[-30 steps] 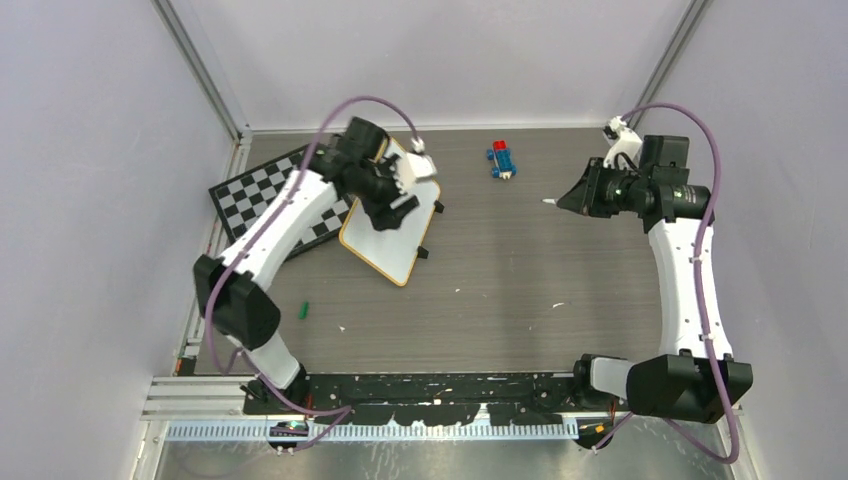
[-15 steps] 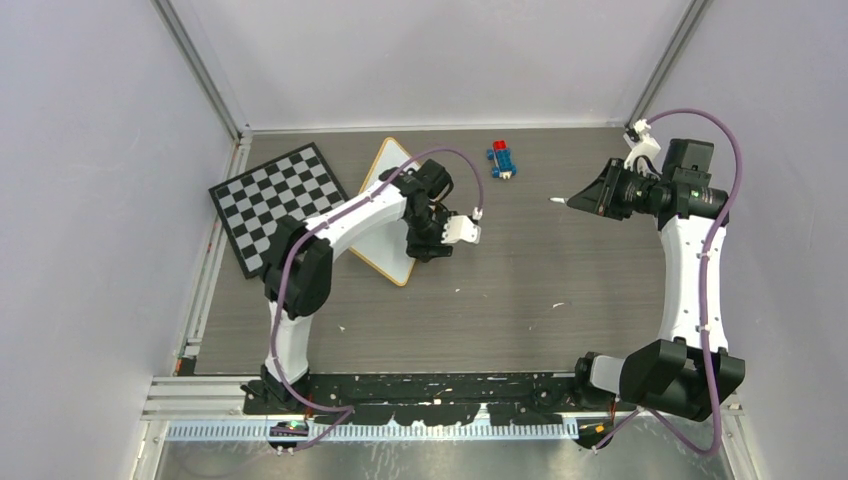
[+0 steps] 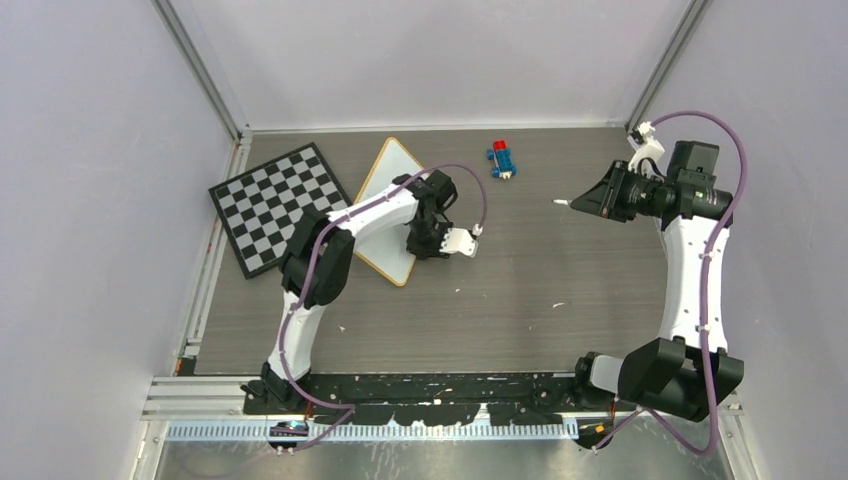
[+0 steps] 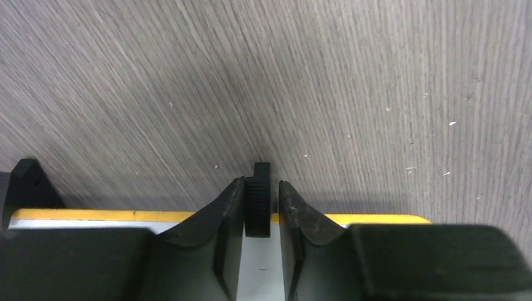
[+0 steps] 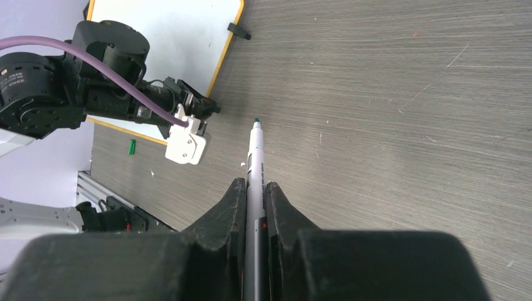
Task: Write a sentence on the whiteboard
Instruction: Move the whiteboard to the center of the board.
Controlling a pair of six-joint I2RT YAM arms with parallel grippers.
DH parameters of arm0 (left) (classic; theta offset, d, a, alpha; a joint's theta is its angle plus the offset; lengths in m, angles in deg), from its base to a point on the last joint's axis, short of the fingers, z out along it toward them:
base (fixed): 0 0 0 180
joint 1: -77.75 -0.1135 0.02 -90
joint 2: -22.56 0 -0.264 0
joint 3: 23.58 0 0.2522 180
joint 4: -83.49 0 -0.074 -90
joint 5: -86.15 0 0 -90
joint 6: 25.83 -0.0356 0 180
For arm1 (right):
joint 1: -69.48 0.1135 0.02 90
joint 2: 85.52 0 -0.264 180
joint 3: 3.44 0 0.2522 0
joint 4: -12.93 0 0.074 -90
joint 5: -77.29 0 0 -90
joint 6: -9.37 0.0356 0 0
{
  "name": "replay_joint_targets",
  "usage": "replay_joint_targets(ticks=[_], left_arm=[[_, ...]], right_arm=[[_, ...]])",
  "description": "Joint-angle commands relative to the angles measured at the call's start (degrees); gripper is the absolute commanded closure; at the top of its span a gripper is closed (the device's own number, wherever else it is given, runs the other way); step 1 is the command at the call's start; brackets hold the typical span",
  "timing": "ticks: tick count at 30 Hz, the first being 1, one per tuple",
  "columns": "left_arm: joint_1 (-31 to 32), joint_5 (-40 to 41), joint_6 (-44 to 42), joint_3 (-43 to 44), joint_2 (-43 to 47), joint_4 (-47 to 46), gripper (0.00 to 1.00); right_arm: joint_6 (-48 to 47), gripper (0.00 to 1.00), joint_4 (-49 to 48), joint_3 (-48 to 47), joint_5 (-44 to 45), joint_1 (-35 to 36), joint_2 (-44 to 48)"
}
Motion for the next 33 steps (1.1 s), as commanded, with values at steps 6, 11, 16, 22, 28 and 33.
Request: replay_joint_targets(ticks=[6,11,16,22,28,33], left_arm=[[7.06,3.96,-4.46,2.30,-1.65,2.90,1.00],[12.32,4.09,-4.72,4.00,-2.00,2.58,1.00],[15.31,5.42,-8.34,10.40,-5.85,0.71,1.00],[16.18,4.21,-11.27,28.30,-16.19,5.86,1.00],[19.06,4.06,-16.87,32.29,-18.11,6.20,1.00],[20.95,6.60,-15.06,32.37,-18.04,5.18,0.73]], right_arm=[[-3.30,1.00,2.51,-1.10,-5.81,-4.48,-0.64],[-6.79,1.00,6.53,-2.41,-8.74,-8.89,-2.25],[-10.65,1.00,10.46,-2.75,-10.57,-12.11,-3.35],[-15.49,1.00,14.93,-2.45,-10.29,-14.04,-3.30],[-17.55,1.00,16.00,-2.45,-8.16,-15.09,-1.81],[-17.51,1.00,15.95,-2.77,-8.61,-15.52,-1.85]])
